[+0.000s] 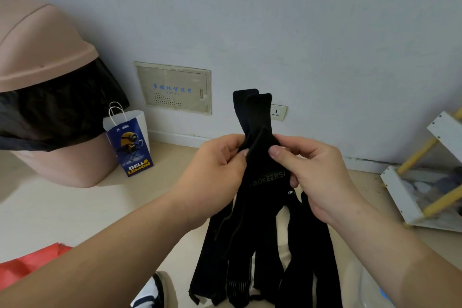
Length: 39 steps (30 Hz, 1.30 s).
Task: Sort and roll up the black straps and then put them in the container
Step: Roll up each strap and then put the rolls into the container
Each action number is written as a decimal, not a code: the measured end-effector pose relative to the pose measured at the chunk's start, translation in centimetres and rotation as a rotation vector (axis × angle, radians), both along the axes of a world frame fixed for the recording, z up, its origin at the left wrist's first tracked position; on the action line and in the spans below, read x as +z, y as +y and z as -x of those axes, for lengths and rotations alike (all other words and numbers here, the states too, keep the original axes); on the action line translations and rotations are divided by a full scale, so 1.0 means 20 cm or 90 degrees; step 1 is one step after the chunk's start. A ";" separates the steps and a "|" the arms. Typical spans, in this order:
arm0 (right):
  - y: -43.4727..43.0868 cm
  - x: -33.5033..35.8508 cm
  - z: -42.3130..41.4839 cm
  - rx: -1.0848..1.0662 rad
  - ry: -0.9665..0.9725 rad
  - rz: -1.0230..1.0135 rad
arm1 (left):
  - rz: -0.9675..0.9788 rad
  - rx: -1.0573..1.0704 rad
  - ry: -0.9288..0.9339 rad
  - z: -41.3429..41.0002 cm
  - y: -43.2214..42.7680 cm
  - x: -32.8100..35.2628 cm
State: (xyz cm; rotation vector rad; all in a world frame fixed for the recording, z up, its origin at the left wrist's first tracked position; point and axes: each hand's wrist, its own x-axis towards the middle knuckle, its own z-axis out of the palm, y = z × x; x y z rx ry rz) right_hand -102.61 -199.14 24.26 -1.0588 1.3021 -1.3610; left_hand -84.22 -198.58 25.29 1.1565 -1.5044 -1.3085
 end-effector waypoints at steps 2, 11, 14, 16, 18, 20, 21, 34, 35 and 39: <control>0.00 0.00 0.00 -0.011 -0.006 0.010 | -0.013 -0.012 0.006 0.01 0.00 0.00; 0.00 0.01 0.01 0.019 -0.041 0.005 | -0.007 -0.003 -0.005 0.01 0.02 0.00; 0.00 0.01 0.01 0.026 -0.033 0.007 | -0.033 0.004 0.009 0.00 0.01 0.00; 0.00 0.00 0.01 0.021 -0.024 -0.002 | -0.067 -0.014 0.036 0.00 0.01 0.01; -0.01 0.00 0.00 0.015 -0.010 -0.007 | -0.074 -0.014 0.055 0.01 0.02 0.02; -0.01 -0.01 0.00 0.011 -0.005 0.002 | -0.034 0.008 0.032 0.03 0.02 0.01; -0.01 -0.02 0.00 0.007 0.016 0.016 | -0.009 0.023 0.008 0.04 0.02 0.01; 0.05 -0.05 -0.13 0.106 0.035 -0.031 | 0.105 0.122 -0.090 0.09 0.02 -0.01; 0.05 -0.05 -0.14 0.091 0.026 -0.029 | 0.102 0.124 -0.096 0.11 0.02 -0.02; 0.02 -0.01 -0.12 0.033 0.004 -0.023 | 0.070 0.085 -0.066 0.19 -0.01 -0.02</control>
